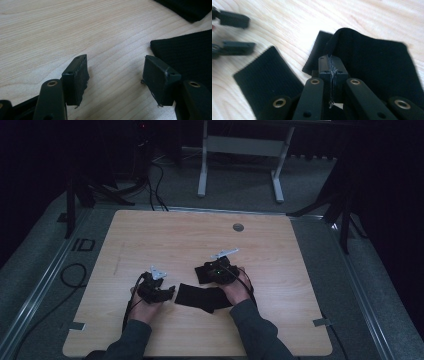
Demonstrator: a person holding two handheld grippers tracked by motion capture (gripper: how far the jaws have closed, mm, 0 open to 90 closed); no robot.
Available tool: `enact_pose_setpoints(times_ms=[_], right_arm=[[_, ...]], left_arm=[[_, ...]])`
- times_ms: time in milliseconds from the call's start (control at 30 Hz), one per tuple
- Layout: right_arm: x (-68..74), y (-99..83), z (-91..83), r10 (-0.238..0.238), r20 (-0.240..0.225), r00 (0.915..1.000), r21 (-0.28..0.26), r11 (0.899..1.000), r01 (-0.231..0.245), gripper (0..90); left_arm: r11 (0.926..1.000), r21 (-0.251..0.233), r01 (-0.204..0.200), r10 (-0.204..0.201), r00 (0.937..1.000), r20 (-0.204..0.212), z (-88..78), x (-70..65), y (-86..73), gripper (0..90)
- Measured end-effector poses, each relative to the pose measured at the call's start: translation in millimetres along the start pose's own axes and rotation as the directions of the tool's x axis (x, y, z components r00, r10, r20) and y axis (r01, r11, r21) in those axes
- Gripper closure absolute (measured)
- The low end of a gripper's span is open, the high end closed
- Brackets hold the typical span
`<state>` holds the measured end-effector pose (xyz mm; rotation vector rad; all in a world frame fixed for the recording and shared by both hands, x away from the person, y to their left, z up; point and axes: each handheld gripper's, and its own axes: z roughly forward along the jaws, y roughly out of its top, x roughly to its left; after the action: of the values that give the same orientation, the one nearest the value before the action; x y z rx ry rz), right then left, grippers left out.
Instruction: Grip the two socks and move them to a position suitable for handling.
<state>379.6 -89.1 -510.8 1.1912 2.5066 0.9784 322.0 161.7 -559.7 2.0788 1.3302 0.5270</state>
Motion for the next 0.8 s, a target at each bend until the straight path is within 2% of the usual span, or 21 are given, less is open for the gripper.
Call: enact_pose_setpoints(times_ms=[200, 400, 633, 800], right_arm=[[-5.5, 1.7, -23.9, 0.046, -0.016, 0.9988, -0.064, 0.997, -0.047, 88.6], [-22.1, -1.5, -42.9, 0.081, 0.007, 0.9967, -0.108, 0.991, -0.08, 88.5], [-56.2, -15.9, -60.3, 0.174, 0.048, 0.9836, -0.142, 0.976, -0.165, 88.6], [-74.5, -28.1, -72.9, 0.217, 0.086, 0.9724, -0.154, 0.967, -0.202, 88.5]], left_arm=[[1.0, 0.0, 0.0, 0.0, 1.0, 0.0, 0.0, 0.0, 0.0, 37.4], [1.0, 0.0, 0.001, -0.001, 1.0, -0.001, 0.0, -0.1, -0.1, 37.3], [1.0, -0.001, 0.001, -0.001, 1.0, -0.001, 0.0, -0.1, -0.2, 37.3], [1.0, 0.0, 0.001, -0.001, 1.0, -0.001, -0.1, -0.1, -0.2, 37.3]])
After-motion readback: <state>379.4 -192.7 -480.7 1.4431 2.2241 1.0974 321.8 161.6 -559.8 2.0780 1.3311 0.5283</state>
